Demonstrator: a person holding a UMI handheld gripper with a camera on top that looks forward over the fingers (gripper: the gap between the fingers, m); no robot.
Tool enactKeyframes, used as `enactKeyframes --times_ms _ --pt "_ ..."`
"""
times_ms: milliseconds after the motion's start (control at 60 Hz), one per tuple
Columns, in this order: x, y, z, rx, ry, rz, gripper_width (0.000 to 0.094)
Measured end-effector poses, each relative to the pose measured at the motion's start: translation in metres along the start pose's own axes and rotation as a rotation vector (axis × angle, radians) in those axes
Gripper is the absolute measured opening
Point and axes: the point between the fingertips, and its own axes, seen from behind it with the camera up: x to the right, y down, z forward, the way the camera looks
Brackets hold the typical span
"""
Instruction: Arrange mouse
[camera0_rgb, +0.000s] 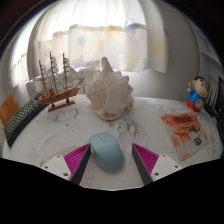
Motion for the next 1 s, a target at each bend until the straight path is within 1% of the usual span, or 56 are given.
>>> enactKeyframes --times_ms 150,217,250,333,400,433,550,633,700,750,783,883,1000 --pt "0.008 -0.009 0.016 0.004 0.004 0.019 0.0859" --pt "0.010 -0.011 0.020 0.007 0.005 0.028 0.0850" --pt "0.010 -0.011 0.021 0.006 0.004 0.032 0.0832" --pt "0.009 -0.012 0.024 0.010 0.003 0.030 0.0708" --pt "0.004 -0.013 0.025 0.013 -0.017 0.017 0.0594" --pt "0.002 -0.014 0.025 0.013 -0.024 0.008 0.0487" --pt "0.005 -0.019 0.021 -0.001 -0.036 0.001 0.0461" --pt "0.017 -0.042 0.003 0.028 -0.037 -0.006 0.0448" --pt "0.037 -0.065 -0.018 0.054 -0.020 0.000 0.0437" --pt "0.054 -0.082 -0.034 0.070 -0.027 0.029 0.0436" --pt "0.069 -0.092 -0.043 0.077 -0.028 0.053 0.0434" --pt "0.133 -0.111 -0.051 0.093 0.029 0.056 0.0434" --pt "0.213 -0.112 -0.034 0.089 0.098 0.046 0.0422"
